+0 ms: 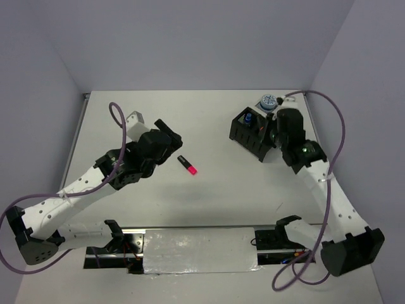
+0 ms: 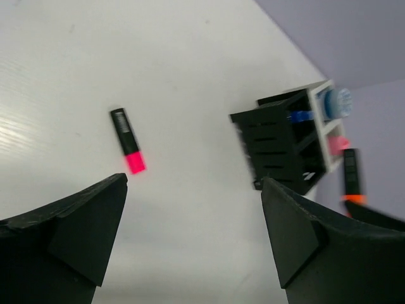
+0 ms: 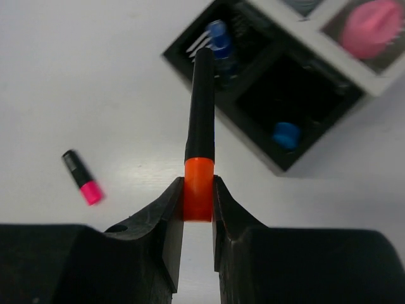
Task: Sort the stationery into containers
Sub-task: Place the pen in the storage box.
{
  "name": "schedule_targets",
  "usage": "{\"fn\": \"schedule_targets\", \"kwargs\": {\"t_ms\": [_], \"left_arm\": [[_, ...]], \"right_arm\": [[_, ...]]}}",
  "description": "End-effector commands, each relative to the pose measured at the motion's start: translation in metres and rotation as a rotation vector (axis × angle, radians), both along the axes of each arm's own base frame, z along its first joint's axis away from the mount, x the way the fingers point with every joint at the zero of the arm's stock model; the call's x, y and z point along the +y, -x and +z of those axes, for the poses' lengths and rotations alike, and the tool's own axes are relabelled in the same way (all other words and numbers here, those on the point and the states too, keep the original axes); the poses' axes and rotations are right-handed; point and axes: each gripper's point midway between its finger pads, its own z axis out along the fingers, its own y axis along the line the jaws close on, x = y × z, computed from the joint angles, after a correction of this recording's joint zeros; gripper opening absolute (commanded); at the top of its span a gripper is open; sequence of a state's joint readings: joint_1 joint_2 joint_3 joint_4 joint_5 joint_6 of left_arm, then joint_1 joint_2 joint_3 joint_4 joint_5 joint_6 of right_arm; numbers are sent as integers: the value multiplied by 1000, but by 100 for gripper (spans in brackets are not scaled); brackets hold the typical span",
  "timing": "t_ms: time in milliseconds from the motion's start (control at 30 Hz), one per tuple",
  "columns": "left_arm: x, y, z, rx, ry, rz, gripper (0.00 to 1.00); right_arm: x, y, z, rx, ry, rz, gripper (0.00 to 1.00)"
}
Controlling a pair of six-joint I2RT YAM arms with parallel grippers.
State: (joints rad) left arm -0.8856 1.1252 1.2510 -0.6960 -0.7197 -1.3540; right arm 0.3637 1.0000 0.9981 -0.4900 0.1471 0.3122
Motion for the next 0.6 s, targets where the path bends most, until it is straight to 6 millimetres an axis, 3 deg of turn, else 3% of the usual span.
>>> {"fn": "schedule_targets", "kwargs": {"t_ms": [0,33,67,100,233,567], "left_arm": [[10,7,-34,70,-198,-66,99],[13,9,-41,89,-235,-78,99],[14,11,-49,107,-259,-93,99],[16,13,-53,115,-283,-107,99],[16,17,-67,131,-328,-165,99],[6,16,-96,214,-408,-257,99]], "right_arm": [[-43,-1,-17,201,149,-33,0],[-45,-10,-5,190,156,-39,0],[-47,-15,-15,244,187,-29,0],[-51,-22,-9,238,188,-37,0],[-60,-33,-13,266,182,-37,0],[-69,-49,-45,383,197,2,6]]}}
